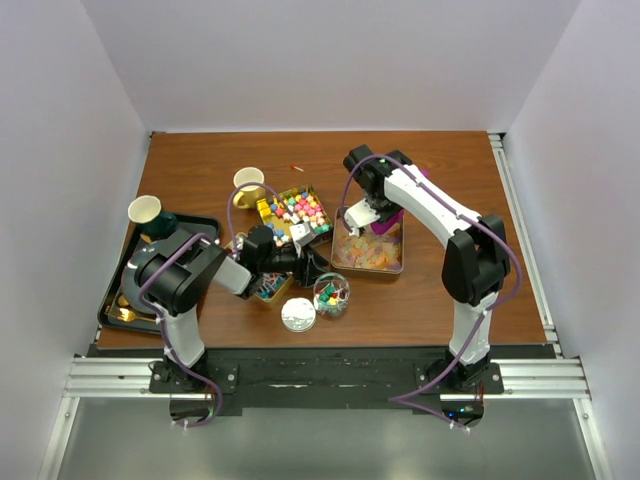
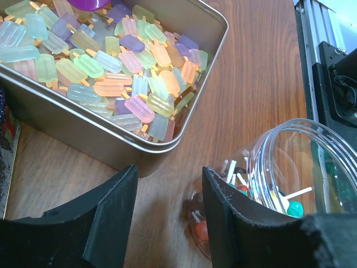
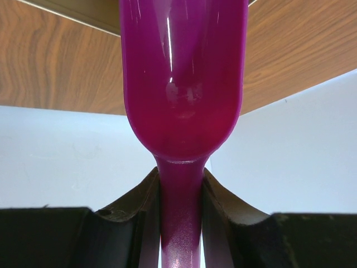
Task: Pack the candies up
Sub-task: Scoop the fake candies from the storage box.
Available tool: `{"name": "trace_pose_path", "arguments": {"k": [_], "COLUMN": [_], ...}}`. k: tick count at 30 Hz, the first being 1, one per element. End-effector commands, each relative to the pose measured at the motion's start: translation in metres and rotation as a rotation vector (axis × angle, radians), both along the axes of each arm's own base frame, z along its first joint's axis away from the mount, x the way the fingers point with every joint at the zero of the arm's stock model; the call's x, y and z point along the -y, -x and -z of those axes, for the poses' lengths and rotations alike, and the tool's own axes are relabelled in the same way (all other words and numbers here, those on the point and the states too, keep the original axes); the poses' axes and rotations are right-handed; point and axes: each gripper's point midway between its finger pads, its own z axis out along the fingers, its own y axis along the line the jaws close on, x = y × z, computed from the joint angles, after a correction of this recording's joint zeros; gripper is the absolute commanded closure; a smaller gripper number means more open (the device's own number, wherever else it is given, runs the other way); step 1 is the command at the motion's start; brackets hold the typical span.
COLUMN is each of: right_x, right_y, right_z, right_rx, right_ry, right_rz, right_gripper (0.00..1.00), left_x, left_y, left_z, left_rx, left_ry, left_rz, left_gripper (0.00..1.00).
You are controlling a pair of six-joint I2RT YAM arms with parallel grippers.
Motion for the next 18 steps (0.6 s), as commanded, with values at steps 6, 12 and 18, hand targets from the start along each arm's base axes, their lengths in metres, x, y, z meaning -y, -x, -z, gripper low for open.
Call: {"name": "trace_pose_path", "arguments": {"k": [6,12,18], "right_x": [0.019,0.021,0.021], "right_y": [-0.001,-0.002,-0.002], "right_z": [0.002,0.023,0.038], "right_rx": [-0.017,-0.026,-0.042], "right_ry": [0.14,0.159,0.175], "right_rz": [-0.023,0.001,0.01], "right_gripper": [1.0,1.0,1.0], "left_x": [-0.004,-0.003,-0.003], "left_y": [0.004,0.003,0.002], "left_z": [0.001,0.001,0.004], "left_rx": [-0.018,-0.019,-0.031], "left_ry": [0.003,0.005,0.004], "left_rz": [-0.007,-0.008,-0.011], "left_gripper": [0.46,0.46,0.46]}}
